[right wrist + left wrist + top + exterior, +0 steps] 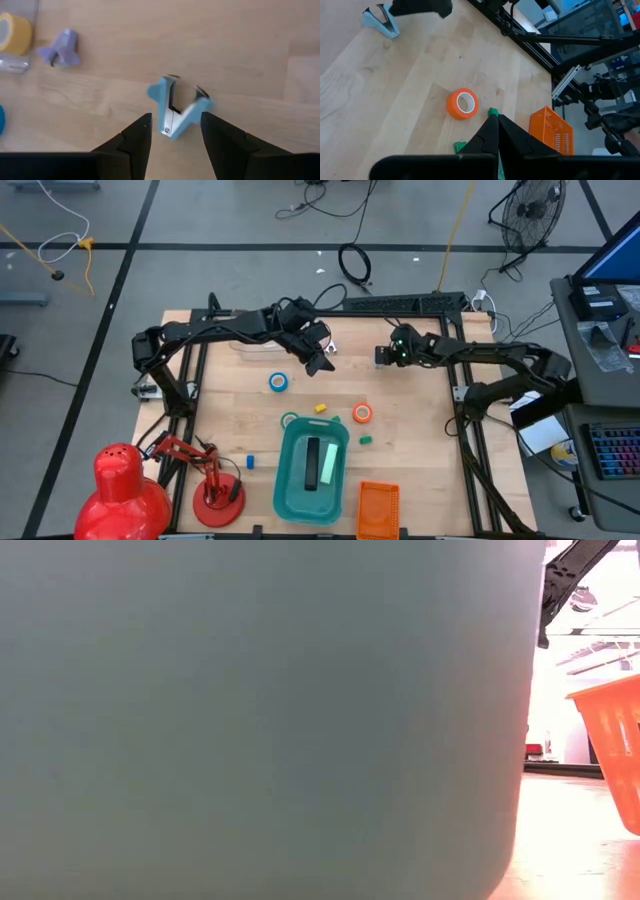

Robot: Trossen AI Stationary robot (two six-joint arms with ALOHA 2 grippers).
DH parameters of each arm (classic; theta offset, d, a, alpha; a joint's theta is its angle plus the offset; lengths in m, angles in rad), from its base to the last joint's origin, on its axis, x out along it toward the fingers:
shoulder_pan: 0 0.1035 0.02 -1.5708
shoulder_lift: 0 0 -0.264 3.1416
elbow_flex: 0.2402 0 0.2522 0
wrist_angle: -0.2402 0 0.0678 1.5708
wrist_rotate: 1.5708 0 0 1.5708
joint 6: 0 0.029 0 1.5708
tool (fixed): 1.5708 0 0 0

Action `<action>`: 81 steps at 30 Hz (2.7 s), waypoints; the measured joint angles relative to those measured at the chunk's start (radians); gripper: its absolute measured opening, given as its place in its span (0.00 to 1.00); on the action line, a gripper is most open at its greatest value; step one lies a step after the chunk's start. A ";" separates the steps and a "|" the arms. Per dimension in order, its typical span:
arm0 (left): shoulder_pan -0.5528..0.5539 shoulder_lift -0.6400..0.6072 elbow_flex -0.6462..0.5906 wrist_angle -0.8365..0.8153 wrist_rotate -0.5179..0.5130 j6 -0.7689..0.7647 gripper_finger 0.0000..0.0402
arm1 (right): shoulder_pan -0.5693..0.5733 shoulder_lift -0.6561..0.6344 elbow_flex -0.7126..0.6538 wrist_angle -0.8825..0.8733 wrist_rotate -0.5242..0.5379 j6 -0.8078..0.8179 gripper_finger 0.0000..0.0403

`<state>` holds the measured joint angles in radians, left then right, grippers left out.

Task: Pick and place Stapler, Stapler remover, tape
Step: Put the blue staple remover into the orange bin

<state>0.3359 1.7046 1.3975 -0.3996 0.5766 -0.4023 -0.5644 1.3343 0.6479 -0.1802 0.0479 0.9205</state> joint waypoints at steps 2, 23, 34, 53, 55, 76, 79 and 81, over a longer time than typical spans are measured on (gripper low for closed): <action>0.000 0.000 0.000 -0.001 0.000 -0.001 0.00 | 0.001 0.021 0.000 0.001 -0.001 0.001 0.41; -0.011 -0.067 0.000 -0.014 -0.050 0.016 0.01 | 0.001 0.035 0.000 0.008 0.033 -0.002 0.01; -0.025 -0.066 0.000 -0.040 -0.061 0.030 0.01 | 0.031 0.022 0.000 0.015 -0.028 0.035 0.00; -0.021 -0.066 0.000 -0.107 -0.094 0.037 0.01 | 0.612 -0.387 0.037 -0.185 -0.129 0.458 0.00; -0.020 -0.066 0.000 -0.107 -0.094 0.035 0.01 | 0.736 -0.394 0.077 -0.222 -0.087 0.517 0.00; -0.103 -0.065 0.000 -0.107 -0.190 -0.127 0.01 | 1.293 0.180 0.497 -0.278 0.004 0.588 0.00; -0.161 -0.065 0.000 -0.093 -0.233 -0.177 0.01 | 1.325 0.215 0.497 -0.315 0.011 0.583 0.00; -0.202 -0.065 0.000 -0.082 -0.262 -0.205 0.01 | 1.340 0.235 0.497 -0.354 0.039 0.582 0.00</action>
<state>0.1336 1.6394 1.3979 -0.4818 0.3148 -0.6074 0.7757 1.5693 1.1450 -0.5347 0.0870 1.5021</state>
